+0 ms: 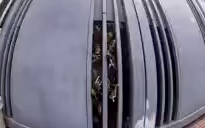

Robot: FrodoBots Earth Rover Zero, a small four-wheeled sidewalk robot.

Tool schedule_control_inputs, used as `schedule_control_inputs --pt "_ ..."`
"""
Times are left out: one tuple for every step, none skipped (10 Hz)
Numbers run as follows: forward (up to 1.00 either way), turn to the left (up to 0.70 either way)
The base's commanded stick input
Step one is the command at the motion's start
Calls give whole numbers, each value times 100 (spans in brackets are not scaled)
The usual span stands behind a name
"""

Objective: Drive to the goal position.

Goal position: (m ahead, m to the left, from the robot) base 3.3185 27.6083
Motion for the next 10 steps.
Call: schedule_control_inputs --pt "0 0" --pt "0 0" --pt "0 0" --pt "0 0" --pt "0 0" --pt "0 0" --pt "-47 0" --pt "-70 0" --pt "-13 0" --pt "0 0"
